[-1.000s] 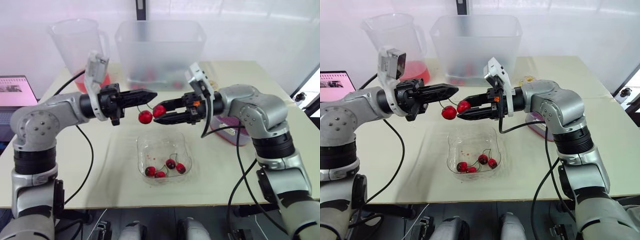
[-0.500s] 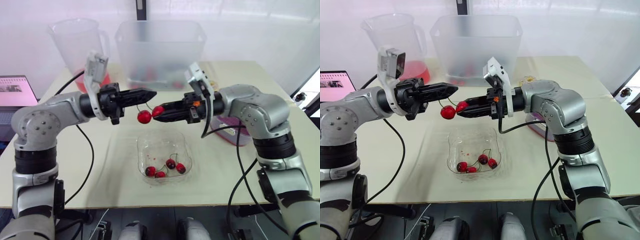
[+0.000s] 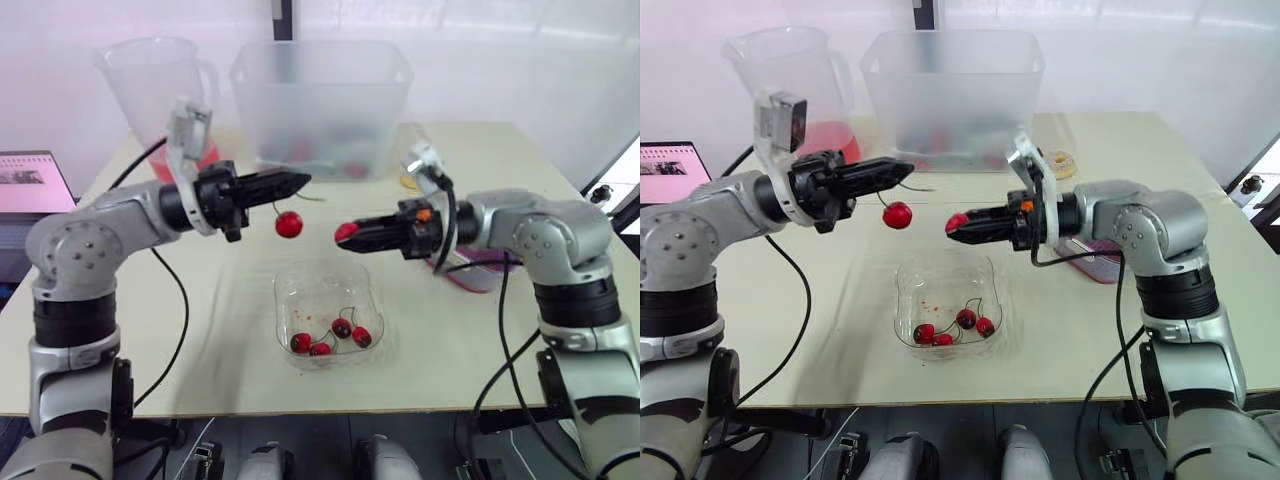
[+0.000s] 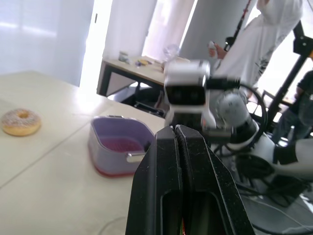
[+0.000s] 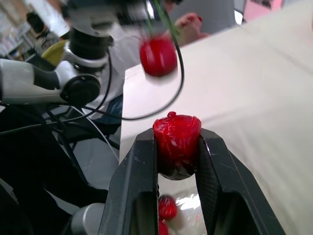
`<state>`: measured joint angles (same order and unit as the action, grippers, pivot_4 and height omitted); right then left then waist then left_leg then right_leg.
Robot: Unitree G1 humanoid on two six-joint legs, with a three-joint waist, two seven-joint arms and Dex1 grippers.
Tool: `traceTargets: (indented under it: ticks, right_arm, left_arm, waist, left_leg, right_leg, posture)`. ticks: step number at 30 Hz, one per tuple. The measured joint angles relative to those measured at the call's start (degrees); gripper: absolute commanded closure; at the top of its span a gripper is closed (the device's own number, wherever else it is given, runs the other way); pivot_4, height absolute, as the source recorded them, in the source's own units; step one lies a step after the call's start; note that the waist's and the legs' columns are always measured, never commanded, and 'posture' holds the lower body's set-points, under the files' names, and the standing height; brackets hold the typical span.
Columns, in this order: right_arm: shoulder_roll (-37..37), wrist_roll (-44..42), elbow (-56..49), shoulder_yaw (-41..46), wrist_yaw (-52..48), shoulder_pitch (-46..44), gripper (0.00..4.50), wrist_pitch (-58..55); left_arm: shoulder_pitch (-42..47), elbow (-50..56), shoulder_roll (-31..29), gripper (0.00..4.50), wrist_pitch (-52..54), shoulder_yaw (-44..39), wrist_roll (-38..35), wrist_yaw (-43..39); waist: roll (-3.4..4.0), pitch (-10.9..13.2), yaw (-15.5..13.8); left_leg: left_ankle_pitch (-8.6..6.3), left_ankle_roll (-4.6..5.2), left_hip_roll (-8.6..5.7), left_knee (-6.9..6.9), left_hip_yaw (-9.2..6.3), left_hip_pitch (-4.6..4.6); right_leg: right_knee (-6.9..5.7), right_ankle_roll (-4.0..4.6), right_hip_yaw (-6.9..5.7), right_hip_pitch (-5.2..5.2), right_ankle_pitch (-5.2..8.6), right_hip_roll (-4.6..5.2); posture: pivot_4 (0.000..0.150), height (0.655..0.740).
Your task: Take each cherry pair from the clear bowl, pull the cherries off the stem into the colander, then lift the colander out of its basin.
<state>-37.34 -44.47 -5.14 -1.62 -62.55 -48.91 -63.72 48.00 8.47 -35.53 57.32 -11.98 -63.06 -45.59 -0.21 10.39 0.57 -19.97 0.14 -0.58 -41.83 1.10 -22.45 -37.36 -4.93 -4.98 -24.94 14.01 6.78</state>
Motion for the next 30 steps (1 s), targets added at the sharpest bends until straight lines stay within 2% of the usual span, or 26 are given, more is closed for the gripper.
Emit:
traceTargets:
  ticks: [3, 7, 11, 14, 18, 23, 28, 30]
  right_arm:
    - [-0.8, -0.6, -1.5, 1.7, 2.6, 1.6, 3.88, -1.2]
    - [-6.5, 0.0, -1.3, 4.3, 3.1, 1.8, 3.88, -0.4]
    - [-19.9, 11.6, 10.8, 1.2, -0.5, -2.8, 3.88, 11.2]
    - [-24.4, 22.4, 21.9, -3.3, -3.2, -8.2, 3.88, 23.2]
    - [-22.6, 36.2, 36.1, -12.1, -6.2, -11.3, 3.88, 39.7]
    - [-16.2, 47.4, 49.9, -19.3, -6.3, -13.7, 3.88, 53.1]
    - [-12.8, 53.6, 60.4, -21.2, -5.1, -16.7, 1.75, 60.8]
    - [-12.3, 55.3, 63.4, -21.2, -5.3, -17.7, 0.76, 62.6]
  left_arm:
    - [0.0, 0.0, 0.2, 4.5, -0.4, -0.6, -0.1, 0.8]
    - [-0.8, 0.3, 0.5, 4.5, -0.5, -1.1, -0.1, 2.0]
    - [-3.3, 1.9, 1.5, 4.5, -1.7, -2.6, -0.2, 4.1]
    - [-4.5, 3.1, 2.4, 4.5, -2.3, -3.1, -0.2, 5.8]
    - [-5.0, 5.6, 3.8, 4.5, -3.3, -3.0, -0.6, 7.6]
    - [-6.0, 7.4, 4.9, 4.5, -4.5, -2.8, -0.4, 10.0]
    - [-7.9, 9.3, 5.1, 4.5, -5.4, -2.8, -0.1, 12.6]
    - [-8.0, 10.2, 5.2, 4.5, -5.8, -2.8, -0.2, 13.7]
  waist:
    - [0.0, 0.0, 0.0]
    - [0.0, 0.0, -0.2]
    - [0.05, 0.0, -0.6]
    - [0.02, 0.1, -0.5]
    - [0.0, 0.1, 0.4]
    - [0.11, 0.2, 0.3]
    - [0.11, 0.2, -0.1]
    - [0.12, 0.2, -0.1]
  left_leg:
    - [0.0, 0.0, 0.0, 0.0, 0.0, 0.0]
    - [0.0, 0.0, -0.03, -0.01, 0.01, 0.0]
    - [0.0, 0.01, -0.1, 0.0, 0.08, 0.01]
    - [0.0, 0.01, -0.03, 0.04, 0.13, 0.05]
    - [0.0, 0.0, 0.05, 0.08, 0.16, 0.07]
    - [0.02, -0.05, 0.08, 0.08, 0.16, 0.05]
    - [0.03, -0.05, 0.04, -0.02, 0.09, 0.02]
    - [0.02, -0.06, 0.01, -0.03, 0.08, 0.02]
  right_leg:
    - [0.0, 0.0, 0.0, 0.0, 0.0, -0.01]
    - [0.01, 0.0, -0.01, 0.02, 0.0, -0.02]
    - [0.02, -0.01, 0.05, 0.0, 0.0, 0.0]
    - [0.04, -0.01, 0.07, 0.01, 0.0, -0.07]
    - [0.05, -0.01, 0.08, 0.0, 0.0, -0.04]
    - [0.06, -0.01, 0.07, -0.03, 0.0, -0.04]
    - [0.07, -0.01, 0.01, 0.05, 0.0, -0.04]
    - [0.07, -0.01, 0.01, 0.06, 0.0, -0.04]
  posture:
    - [0.15, 0.6863]
    - [0.15, 0.6863]
    - [0.15, 0.6863]
    - [0.15, 0.6863]
    - [0.15, 0.6863]
    - [0.15, 0.6863]
    - [0.15, 0.6863]
    - [0.15, 0.6863]
